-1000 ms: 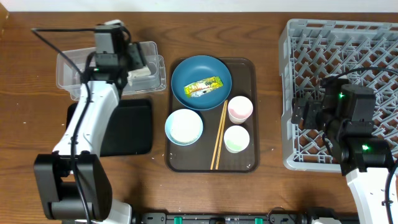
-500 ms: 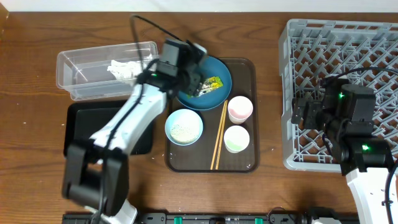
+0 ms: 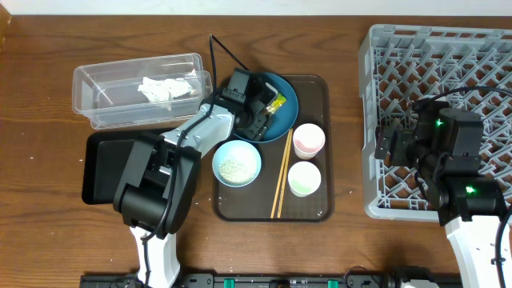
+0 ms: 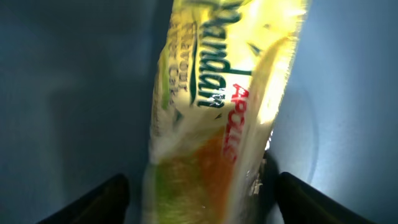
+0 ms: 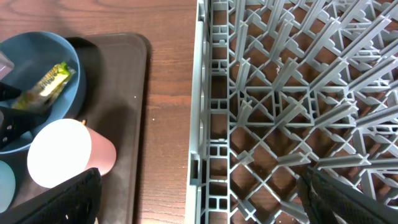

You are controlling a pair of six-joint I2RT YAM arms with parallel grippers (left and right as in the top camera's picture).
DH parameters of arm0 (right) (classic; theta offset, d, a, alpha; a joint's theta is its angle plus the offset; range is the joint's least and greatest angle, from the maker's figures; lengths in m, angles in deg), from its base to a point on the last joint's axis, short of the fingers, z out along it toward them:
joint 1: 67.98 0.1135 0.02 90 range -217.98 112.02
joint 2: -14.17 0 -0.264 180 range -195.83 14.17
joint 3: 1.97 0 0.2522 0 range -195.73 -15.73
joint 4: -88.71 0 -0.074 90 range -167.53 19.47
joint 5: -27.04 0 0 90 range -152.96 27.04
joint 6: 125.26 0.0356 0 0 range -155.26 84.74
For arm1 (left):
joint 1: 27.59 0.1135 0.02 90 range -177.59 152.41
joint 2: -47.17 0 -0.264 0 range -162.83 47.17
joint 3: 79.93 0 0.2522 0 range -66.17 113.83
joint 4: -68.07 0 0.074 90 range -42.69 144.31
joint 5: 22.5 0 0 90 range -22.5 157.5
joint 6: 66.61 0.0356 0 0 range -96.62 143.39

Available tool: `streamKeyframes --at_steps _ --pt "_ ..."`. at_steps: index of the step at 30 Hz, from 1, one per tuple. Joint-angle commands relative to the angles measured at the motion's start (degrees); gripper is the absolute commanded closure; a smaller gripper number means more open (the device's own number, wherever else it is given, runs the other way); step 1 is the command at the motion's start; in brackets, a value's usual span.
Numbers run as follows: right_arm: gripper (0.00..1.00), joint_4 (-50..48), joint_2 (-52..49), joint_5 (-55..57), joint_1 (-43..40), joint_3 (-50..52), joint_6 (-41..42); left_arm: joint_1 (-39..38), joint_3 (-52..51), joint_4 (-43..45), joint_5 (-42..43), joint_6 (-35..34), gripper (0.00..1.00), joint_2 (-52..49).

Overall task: Sort waste into correct bins and load items into the dishwasher rack
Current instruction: 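Grasp the yellow snack wrapper on the teal plate with the left gripper, then drop the wrapper into the clear bin with the left gripper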

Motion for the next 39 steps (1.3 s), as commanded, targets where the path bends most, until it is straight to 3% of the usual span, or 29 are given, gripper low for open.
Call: streamKeyframes --at_steps 1,5,7,15,18,21,27,31,35,39 --pt "0.01 -0.13 0.15 -0.26 0.85 -1.38 -0.70 0.02 0.00 -0.24 -0.22 1.33 0.42 -0.85" --pt "0.01 -0.11 0.15 -0.26 0.85 -1.38 -0.70 0.09 0.00 -0.28 -0.44 1.27 0.80 -0.24" --pt "0.01 -0.11 0.15 -0.26 0.85 -1.38 -0.70 0.09 0.00 -0.31 -0.44 0.33 0.89 0.79" --pt "0.01 -0.07 0.15 -0.26 0.85 -1.38 -0.70 1.18 0.00 -3.32 -0.68 -4.37 0.94 13.03" --pt "0.01 0.04 0.15 -0.26 0.85 -1.38 -0.70 3.08 0.00 -4.98 -6.29 -7.78 0.94 18.12" --pt "0.01 0.04 0.15 -0.26 0.85 -1.38 -0.70 6.45 0.00 -5.92 -12.52 -10.60 0.94 21.31" --pt "0.01 0.07 0.15 -0.26 0.85 -1.36 -0.68 16.20 0.00 -5.40 -13.33 -14.03 0.94 21.16" --pt "0.01 0.04 0.13 -0.26 0.85 -1.38 -0.68 21.88 0.00 -4.24 -13.29 -17.49 0.84 19.41" --pt "0.01 0.04 0.13 -0.28 0.85 -1.38 -0.68 24.55 0.00 -3.74 -12.35 -17.57 0.53 17.84" --pt "0.01 0.07 0.15 -0.28 0.85 -1.38 -0.68 24.90 0.00 -3.74 -12.24 -17.57 0.38 18.58"
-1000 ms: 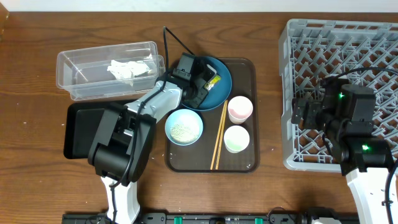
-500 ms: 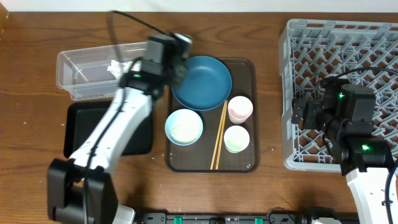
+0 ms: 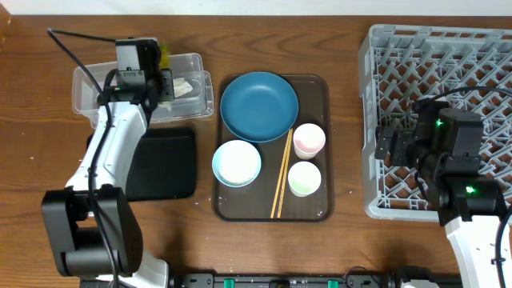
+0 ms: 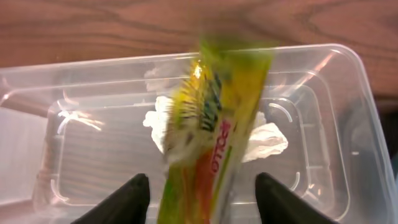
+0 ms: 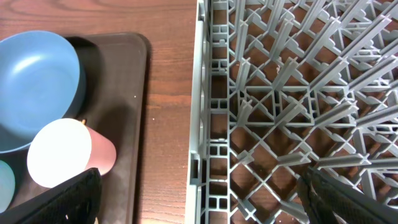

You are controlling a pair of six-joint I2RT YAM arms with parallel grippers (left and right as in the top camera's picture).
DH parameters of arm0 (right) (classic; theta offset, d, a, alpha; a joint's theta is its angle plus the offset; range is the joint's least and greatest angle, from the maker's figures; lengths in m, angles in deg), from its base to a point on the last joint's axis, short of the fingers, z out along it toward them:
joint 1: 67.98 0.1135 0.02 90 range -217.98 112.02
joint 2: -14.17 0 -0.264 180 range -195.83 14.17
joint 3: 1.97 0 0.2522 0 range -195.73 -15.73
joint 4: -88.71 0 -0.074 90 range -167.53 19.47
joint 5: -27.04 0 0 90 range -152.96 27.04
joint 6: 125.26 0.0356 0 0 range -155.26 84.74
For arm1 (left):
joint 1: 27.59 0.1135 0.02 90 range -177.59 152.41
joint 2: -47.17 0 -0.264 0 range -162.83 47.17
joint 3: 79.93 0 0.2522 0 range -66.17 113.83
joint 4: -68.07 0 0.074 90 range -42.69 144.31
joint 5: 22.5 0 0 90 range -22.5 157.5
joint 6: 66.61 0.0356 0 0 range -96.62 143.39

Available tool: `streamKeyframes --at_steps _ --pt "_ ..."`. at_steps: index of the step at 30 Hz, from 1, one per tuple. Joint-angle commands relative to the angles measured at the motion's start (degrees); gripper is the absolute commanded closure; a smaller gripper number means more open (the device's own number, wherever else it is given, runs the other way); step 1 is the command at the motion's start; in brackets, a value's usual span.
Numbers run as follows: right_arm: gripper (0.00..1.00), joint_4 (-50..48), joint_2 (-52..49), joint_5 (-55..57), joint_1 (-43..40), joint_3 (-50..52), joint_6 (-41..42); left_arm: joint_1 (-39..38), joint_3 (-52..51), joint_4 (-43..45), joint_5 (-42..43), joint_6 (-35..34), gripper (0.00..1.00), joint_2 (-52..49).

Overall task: Sort waste into correct bins and load items into the dishwasher rack
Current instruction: 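Drop the wrapper into the clear bin with the left gripper, then grasp the white cup on the brown tray with the left gripper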

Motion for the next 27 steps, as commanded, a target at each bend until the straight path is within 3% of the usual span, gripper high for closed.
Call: streamKeyframes --at_steps 1,4,13,20,27 --pt "0.01 -0.02 0.15 -0.26 0.85 -1.38 -0.68 -0.13 0.22 0.22 0.00 -0.79 0.36 1.18" --pt "0.01 -0.02 0.15 -0.26 0.85 -1.38 -0.68 -0.72 0.22 -0.90 0.59 -0.85 0.35 3.10" --pt "0.01 0.00 0.13 -0.24 0.85 -1.38 -0.70 -9.51 0.22 -13.88 12.72 -3.45 0.35 7.74" --pt "0.01 -0.04 0.13 -0.24 0.85 -1.38 -0.68 -20.00 0.00 -22.53 27.47 -5.55 0.35 7.08" --pt "0.01 0.00 0.13 -0.24 0.85 -1.36 -0.68 -30.47 -2.32 -22.97 27.63 -8.33 0.35 6.93"
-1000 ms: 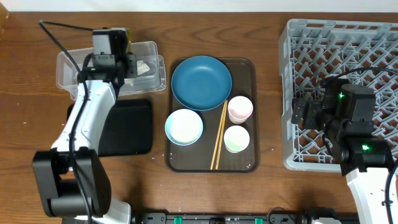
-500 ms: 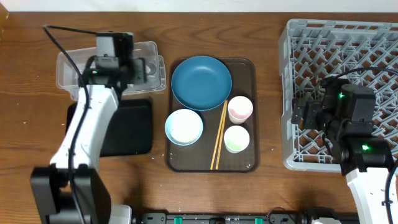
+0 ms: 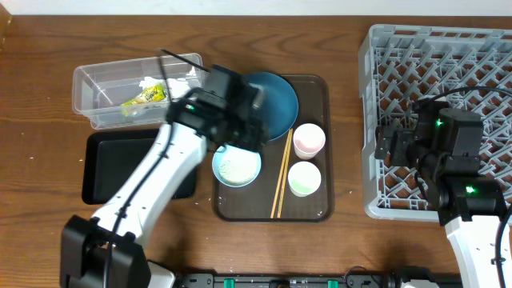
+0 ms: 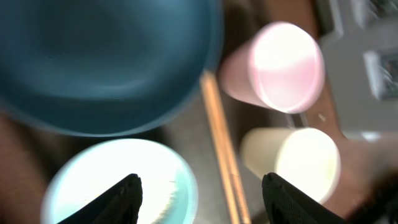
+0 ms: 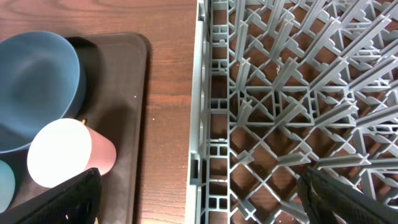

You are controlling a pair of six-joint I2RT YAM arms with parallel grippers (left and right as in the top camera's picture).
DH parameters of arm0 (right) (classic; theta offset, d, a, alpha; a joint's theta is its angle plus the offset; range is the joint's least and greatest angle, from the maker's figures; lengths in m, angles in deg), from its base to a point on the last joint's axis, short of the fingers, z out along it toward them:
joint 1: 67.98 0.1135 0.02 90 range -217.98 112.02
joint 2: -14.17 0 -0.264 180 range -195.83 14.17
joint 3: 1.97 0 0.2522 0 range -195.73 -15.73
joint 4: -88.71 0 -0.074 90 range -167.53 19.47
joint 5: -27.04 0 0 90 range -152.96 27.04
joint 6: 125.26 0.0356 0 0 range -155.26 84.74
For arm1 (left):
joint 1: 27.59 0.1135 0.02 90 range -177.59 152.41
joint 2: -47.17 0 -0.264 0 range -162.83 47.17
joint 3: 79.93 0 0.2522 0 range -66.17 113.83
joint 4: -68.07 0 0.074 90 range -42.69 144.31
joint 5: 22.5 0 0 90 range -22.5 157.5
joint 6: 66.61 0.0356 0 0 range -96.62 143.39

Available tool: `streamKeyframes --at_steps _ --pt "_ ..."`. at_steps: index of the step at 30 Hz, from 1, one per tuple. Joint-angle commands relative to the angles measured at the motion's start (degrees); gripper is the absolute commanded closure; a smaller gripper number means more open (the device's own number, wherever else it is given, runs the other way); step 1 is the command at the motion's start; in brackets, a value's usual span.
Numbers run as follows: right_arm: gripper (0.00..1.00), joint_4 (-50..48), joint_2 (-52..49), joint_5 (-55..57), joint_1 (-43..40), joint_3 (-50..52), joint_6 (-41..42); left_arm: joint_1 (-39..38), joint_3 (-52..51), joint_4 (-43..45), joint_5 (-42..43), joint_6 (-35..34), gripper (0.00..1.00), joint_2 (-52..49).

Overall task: Sort waste into correct bins and load items into the dishwasher rack
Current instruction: 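Grasp the white cup on the brown tray with the left gripper, then hand the white cup from the left gripper to the right gripper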

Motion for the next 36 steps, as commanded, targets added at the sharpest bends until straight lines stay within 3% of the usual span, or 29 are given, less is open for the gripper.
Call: streamKeyframes --at_steps 1,13,14,17,19,29,33,36 --pt "0.01 0.00 0.13 -0.26 0.85 -1.36 -0.68 -4.00 -2.05 0.24 2.19 -1.62 0.35 -0.61" --pt "0.01 0.04 0.13 -0.24 0.85 -1.36 -0.68 -14.60 -4.11 4.26 1.60 -6.97 0.37 -9.90" --pt "0.01 0.04 0.13 -0.26 0.85 -1.36 -0.68 -15.02 -4.11 4.37 1.57 -6.97 0.42 -10.62" --pt "0.01 0.07 0.15 -0.24 0.85 -1.36 -0.68 -15.43 -4.11 4.37 1.57 -6.95 0.81 -11.85" --pt "0.01 0.09 0.15 -0.24 0.85 -1.33 -0.68 -14.95 -4.09 4.24 1.57 -6.97 0.94 -11.37" --pt "0.01 -1.42 0.09 -0.26 0.85 -1.33 -0.68 -5.16 -3.50 1.01 5.97 -6.95 0.94 1.95" --pt "0.01 -4.44 -0.02 -4.48 0.85 -1.33 -0.72 3.39 -3.50 9.75 14.60 -10.75 0.94 7.65" --pt "0.01 -8.33 -0.83 -15.98 0.85 -1.31 -2.47 9.42 -3.50 20.76 25.03 -17.40 0.94 7.96"
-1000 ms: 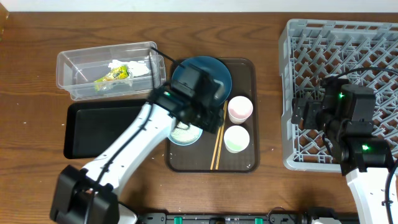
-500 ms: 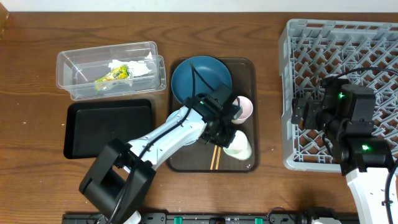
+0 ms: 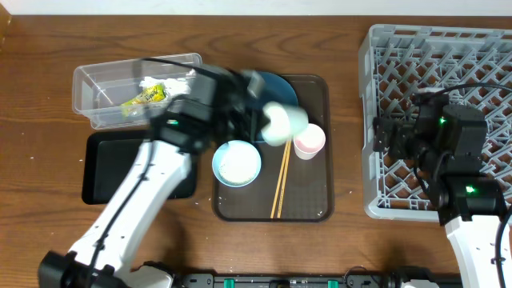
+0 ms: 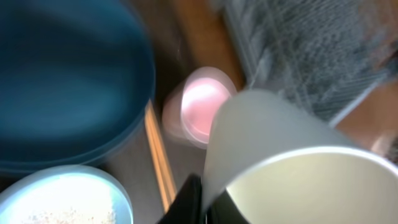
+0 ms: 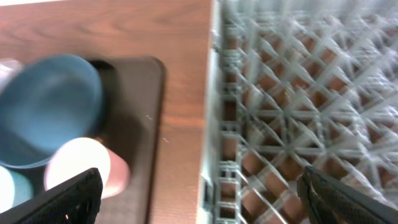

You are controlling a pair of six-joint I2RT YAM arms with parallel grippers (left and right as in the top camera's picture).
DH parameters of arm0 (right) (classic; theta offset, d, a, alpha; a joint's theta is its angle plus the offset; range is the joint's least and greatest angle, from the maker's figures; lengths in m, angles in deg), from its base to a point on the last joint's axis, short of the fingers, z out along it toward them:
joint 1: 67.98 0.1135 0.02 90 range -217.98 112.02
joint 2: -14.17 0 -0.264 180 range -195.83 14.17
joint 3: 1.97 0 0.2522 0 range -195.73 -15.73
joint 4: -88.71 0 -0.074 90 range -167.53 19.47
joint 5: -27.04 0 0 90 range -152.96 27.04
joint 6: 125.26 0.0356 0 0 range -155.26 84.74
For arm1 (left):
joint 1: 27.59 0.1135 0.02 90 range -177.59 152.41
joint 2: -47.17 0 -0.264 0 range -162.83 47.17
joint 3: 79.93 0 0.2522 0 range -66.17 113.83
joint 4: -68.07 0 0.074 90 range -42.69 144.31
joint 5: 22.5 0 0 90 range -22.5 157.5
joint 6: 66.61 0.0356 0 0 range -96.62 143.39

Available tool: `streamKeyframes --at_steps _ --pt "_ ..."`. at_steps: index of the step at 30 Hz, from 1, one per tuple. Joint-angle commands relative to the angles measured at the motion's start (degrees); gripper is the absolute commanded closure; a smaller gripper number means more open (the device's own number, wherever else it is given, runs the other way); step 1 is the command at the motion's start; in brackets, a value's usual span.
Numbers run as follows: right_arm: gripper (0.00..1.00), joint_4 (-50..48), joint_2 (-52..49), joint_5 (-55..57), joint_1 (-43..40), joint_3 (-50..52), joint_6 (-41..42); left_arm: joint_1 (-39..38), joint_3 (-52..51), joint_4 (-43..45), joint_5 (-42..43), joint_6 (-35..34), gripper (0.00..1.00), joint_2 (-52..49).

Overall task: Sort waste into correct bins and load items into the dishwasher rack
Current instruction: 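Hand the white cup from the left gripper to the right gripper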

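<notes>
My left gripper (image 4: 202, 198) is shut on the rim of a pale green cup (image 4: 280, 155), which hangs tilted above the brown tray (image 3: 312, 204); the overhead view shows the cup (image 3: 285, 124) over the tray's top. Still on the tray are a pink cup (image 3: 309, 142), a blue plate (image 3: 268, 86), a light blue bowl (image 3: 237, 162) and chopsticks (image 3: 281, 182). My right gripper (image 5: 199, 208) stands open at the left edge of the grey dishwasher rack (image 5: 298, 93), with nothing in it.
A clear bin (image 3: 96, 108) at the back left holds a yellow wrapper (image 3: 144, 98) and crumpled tissue. A black bin (image 3: 104, 172) lies in front of it. The rack (image 3: 448, 64) fills the right side of the table.
My left gripper was open above the cups on the tray; now it is shut on the pale green cup, which is off the tray. The right wrist has shifted slightly.
My left gripper was around a yellow wrapper in the blue plate. Then it held the wrapper over the clear bin. Then the wrapper lay in the bin and the gripper was open over the tray. Now it holds the pale green cup up.
</notes>
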Motion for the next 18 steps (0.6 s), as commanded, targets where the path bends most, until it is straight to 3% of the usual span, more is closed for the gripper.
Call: streamKeyframes --at_steps 1,5,9,14,18 --pt "0.01 -3.43 -1.31 -16.15 0.85 -1.31 -3.45 5.42 0.37 8.46 15.28 -8.66 0.94 -0.61" --pt "0.01 -12.11 -5.05 -42.32 0.85 -1.31 -11.41 8.15 0.37 25.51 30.49 -17.49 0.94 -4.70" --pt "0.01 -21.31 -9.29 -62.84 0.87 -1.31 -15.78 8.20 0.37 34.56 37.99 -23.76 0.94 -9.07" --pt "0.01 -30.21 -13.92 -70.79 0.92 -1.31 -15.74 6.75 0.35 36.52 43.76 -26.56 0.93 -12.79" --pt "0.01 -31.58 -16.13 -70.93 0.92 -1.31 -15.74 4.70 0.37 36.74 44.76 -26.53 0.94 -13.51"
